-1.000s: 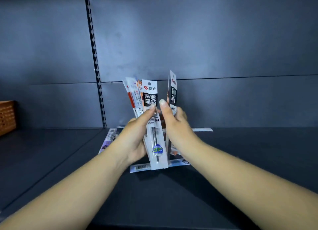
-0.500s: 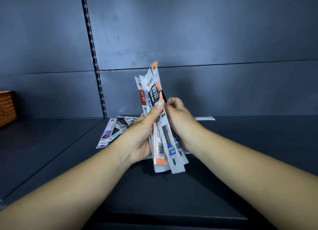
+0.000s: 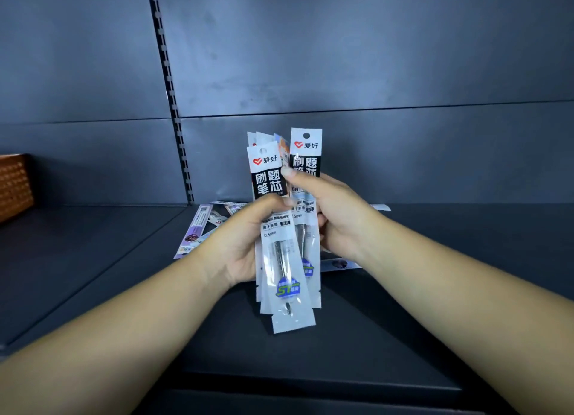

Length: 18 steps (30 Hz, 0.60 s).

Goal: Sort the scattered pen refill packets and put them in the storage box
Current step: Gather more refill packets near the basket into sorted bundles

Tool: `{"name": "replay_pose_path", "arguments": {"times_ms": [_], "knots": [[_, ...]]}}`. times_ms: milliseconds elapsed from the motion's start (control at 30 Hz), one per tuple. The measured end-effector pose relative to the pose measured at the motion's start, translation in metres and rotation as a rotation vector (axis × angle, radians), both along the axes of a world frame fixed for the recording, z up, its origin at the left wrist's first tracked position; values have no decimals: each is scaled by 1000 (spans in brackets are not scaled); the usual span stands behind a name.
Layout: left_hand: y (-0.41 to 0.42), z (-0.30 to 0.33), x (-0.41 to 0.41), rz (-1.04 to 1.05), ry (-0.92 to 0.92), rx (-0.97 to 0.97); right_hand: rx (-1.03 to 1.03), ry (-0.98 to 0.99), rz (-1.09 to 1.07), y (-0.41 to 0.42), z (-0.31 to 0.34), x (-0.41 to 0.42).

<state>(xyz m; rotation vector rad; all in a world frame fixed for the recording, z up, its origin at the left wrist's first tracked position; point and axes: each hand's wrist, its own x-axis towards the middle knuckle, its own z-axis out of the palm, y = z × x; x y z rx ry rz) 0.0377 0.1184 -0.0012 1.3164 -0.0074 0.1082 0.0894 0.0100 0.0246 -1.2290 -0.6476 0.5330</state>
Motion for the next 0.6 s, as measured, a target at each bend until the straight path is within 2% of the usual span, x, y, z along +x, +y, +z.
{"name": "replay_pose_path", "arguments": {"times_ms": [67, 167, 267, 400, 600], "knots": [[-1, 1, -2, -33, -5, -10, 54, -27, -47, 1, -1, 4], [-5, 4, -5, -134, -60, -141, 112, -87, -73, 1, 0, 3], [-4, 3, -4, -179, -118, -82, 112, -128, -56, -1, 3, 1], [-6, 10, -10, -96, -171, -8, 30, -201, -49, -8, 11, 1], [11, 37, -13, 250, -460, -101, -324, -213, 277, -16, 0, -2]]}}
